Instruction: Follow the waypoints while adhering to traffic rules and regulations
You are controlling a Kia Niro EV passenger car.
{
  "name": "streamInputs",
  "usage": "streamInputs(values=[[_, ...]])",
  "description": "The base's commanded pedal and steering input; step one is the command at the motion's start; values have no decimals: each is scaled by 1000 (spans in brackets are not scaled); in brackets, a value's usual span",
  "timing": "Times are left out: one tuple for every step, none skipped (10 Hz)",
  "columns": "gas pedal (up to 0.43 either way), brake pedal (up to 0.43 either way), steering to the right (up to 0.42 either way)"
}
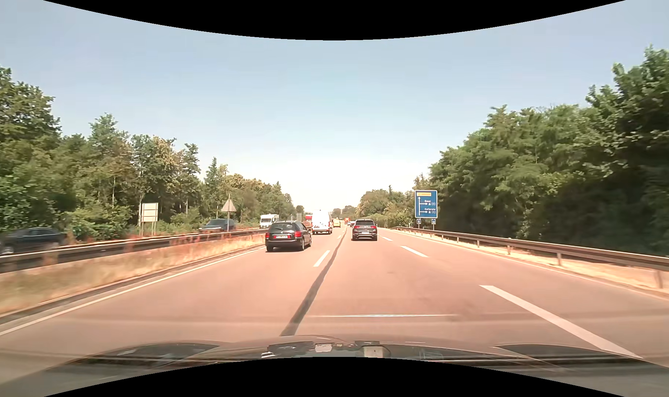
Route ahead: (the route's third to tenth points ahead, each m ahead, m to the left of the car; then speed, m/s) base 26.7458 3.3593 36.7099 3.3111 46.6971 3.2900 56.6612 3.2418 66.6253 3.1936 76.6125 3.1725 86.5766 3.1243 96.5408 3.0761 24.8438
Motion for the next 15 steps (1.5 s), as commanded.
streamInputs(values=[[280,0,-4],[280,0,-4],[280,0,-4],[280,0,-4],[280,0,-4],[280,0,-4],[280,0,-3],[280,0,-3],[280,0,-3],[280,0,-3],[280,0,-3],[287,0,-3],[287,0,-3],[287,0,-2],[287,0,-2]])
